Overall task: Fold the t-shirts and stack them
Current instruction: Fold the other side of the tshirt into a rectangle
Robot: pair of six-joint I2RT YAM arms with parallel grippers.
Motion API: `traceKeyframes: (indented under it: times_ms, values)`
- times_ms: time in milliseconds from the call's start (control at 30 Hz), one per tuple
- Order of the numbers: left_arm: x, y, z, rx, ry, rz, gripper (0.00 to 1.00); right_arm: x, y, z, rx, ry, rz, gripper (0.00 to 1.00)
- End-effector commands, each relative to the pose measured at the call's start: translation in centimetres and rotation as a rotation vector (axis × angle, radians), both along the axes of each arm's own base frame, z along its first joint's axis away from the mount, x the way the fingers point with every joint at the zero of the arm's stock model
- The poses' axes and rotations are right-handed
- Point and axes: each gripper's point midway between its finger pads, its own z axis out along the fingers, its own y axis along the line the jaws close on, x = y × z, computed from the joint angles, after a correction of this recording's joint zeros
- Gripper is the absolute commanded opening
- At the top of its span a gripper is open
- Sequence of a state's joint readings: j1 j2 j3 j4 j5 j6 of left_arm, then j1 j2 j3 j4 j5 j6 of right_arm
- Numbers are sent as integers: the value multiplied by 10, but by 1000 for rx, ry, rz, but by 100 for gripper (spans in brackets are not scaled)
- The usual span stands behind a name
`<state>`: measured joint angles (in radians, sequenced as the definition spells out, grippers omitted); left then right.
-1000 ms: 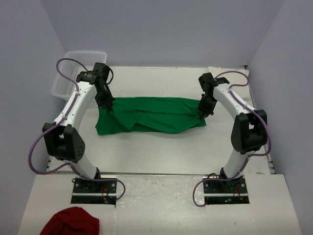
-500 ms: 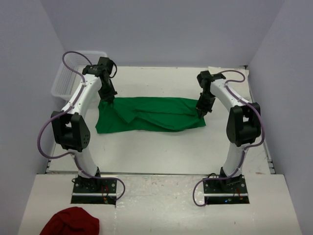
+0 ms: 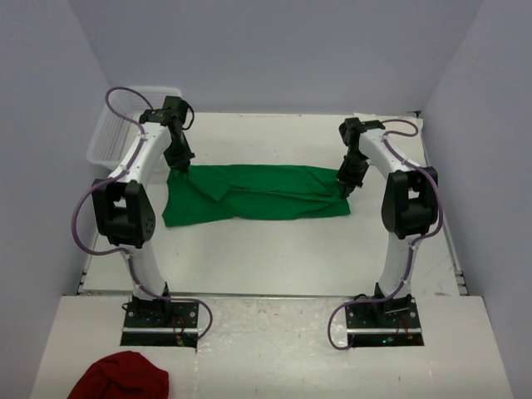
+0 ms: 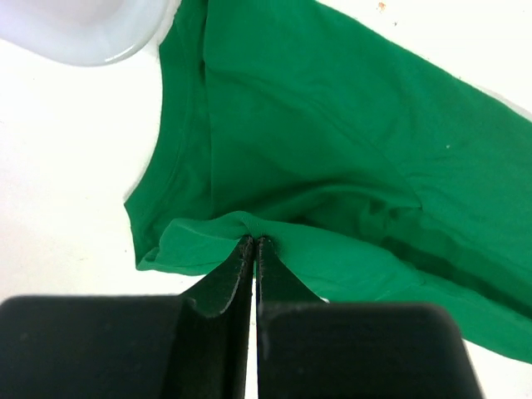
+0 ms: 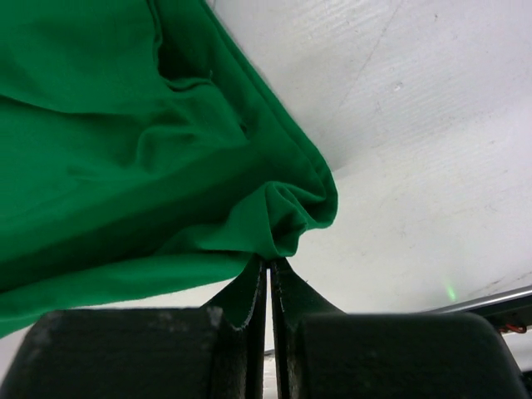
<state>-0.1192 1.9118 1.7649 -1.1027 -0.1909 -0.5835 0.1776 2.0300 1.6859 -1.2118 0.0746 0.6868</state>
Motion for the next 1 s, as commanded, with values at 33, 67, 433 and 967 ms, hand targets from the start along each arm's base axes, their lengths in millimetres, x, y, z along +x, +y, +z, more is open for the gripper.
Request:
traceKeyframes:
  times_ms: [33, 67, 433, 967]
  values:
    - [26, 6, 10, 15, -76, -7, 0, 11, 2, 5, 18, 2, 12, 0]
    - [29, 5, 6, 14, -72, -14, 0, 15, 2, 6, 17, -4, 11, 0]
    - [48, 9, -16, 14, -66, -31, 0, 35, 6, 0, 21, 4, 9, 0]
    - [60, 12, -24, 27, -116, -51, 38, 64, 4, 23, 15, -160, 123, 74]
